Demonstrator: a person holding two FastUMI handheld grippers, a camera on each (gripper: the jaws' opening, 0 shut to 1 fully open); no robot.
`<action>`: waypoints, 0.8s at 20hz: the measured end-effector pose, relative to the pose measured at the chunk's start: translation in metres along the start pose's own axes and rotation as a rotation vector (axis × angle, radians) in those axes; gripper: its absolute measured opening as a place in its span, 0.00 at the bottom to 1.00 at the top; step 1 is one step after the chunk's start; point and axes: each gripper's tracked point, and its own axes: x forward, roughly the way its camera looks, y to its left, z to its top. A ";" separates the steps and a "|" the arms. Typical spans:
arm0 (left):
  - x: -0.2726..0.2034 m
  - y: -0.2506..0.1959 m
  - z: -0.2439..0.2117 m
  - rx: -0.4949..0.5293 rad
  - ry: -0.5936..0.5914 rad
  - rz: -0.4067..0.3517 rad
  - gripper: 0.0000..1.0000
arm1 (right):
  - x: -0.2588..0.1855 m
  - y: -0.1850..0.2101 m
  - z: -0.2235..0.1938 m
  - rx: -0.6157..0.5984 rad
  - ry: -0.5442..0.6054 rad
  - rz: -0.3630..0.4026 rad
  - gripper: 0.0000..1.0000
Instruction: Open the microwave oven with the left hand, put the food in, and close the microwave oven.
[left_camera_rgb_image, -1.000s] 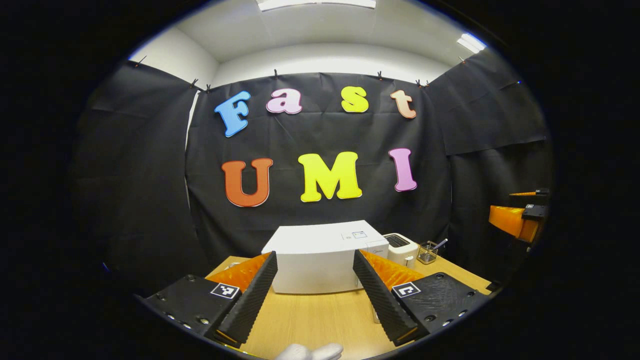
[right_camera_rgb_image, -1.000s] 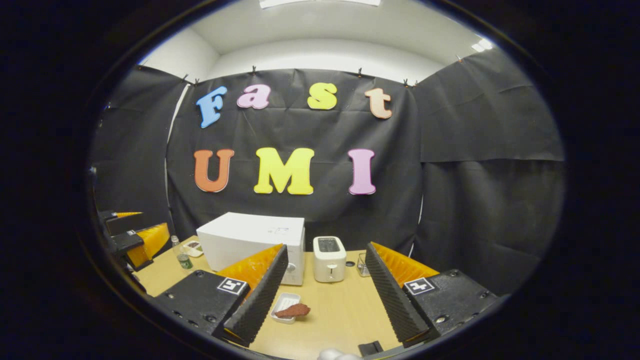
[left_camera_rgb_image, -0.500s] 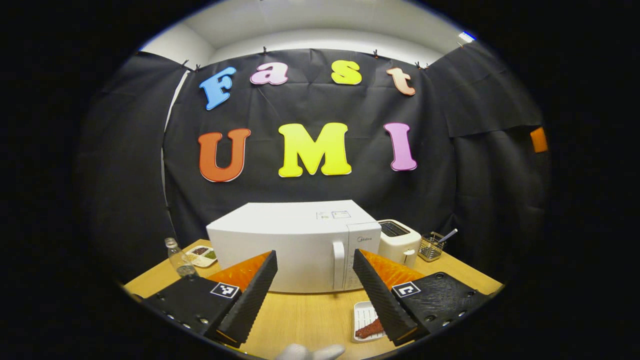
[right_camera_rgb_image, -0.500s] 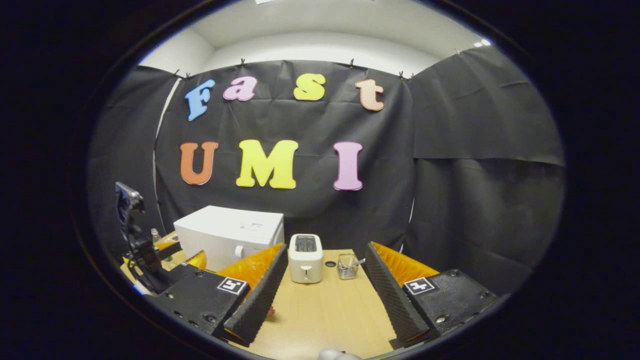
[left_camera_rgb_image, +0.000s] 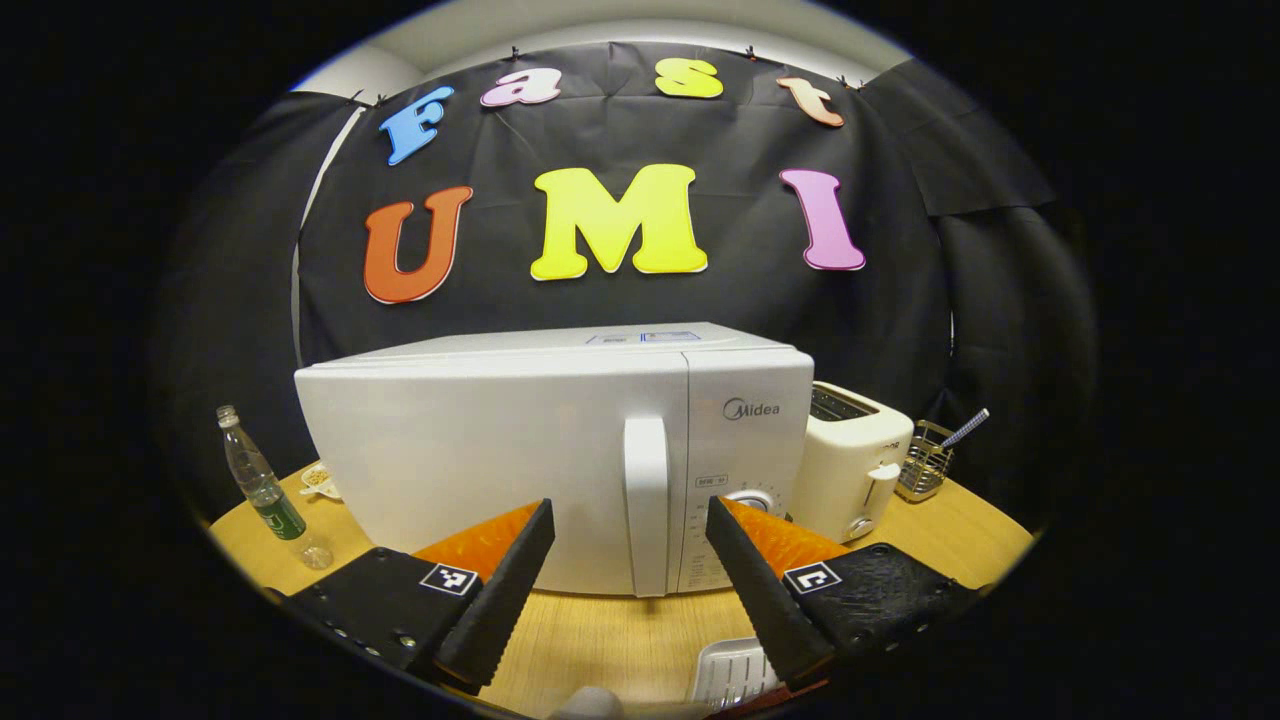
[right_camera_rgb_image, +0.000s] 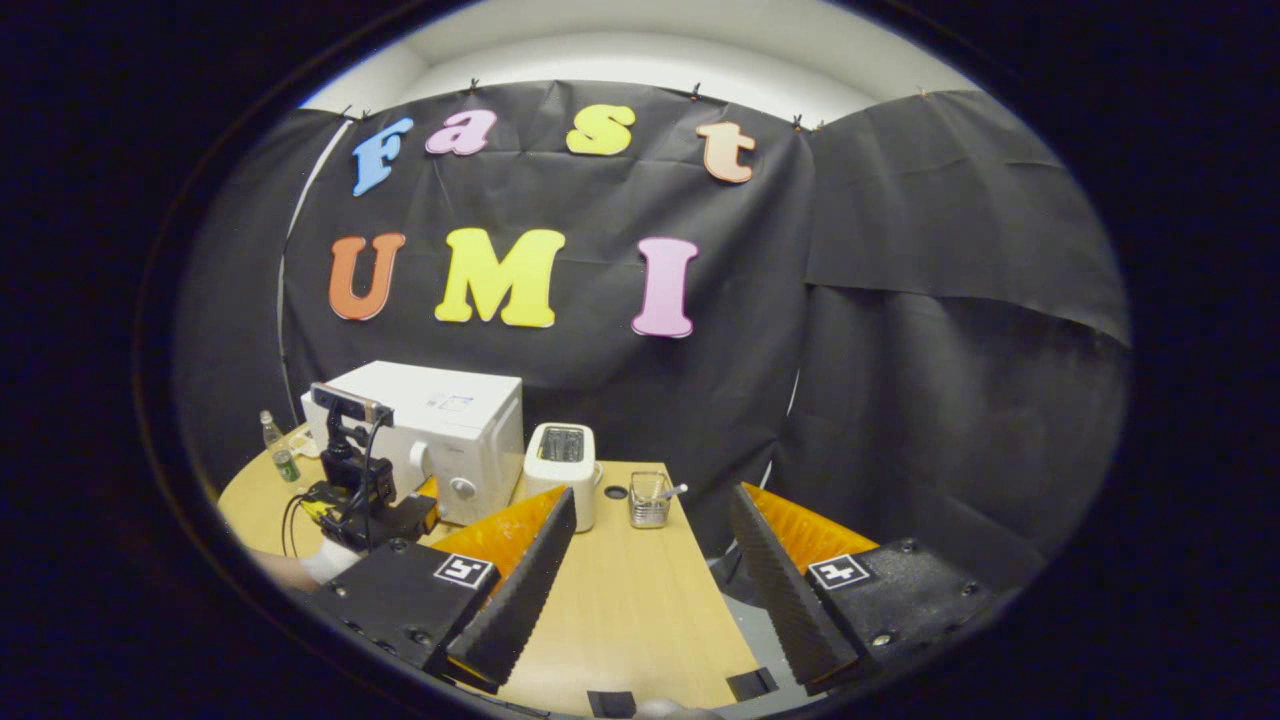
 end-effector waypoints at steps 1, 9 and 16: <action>0.005 -0.001 -0.001 -0.004 0.001 -0.001 0.94 | 0.002 -0.001 -0.004 0.000 0.012 0.000 0.99; 0.022 -0.010 -0.001 0.024 -0.020 -0.024 0.30 | 0.009 0.000 -0.010 -0.011 0.026 -0.002 0.99; 0.022 -0.007 -0.005 0.000 0.007 -0.033 0.16 | 0.008 0.005 -0.011 -0.024 0.039 0.008 1.00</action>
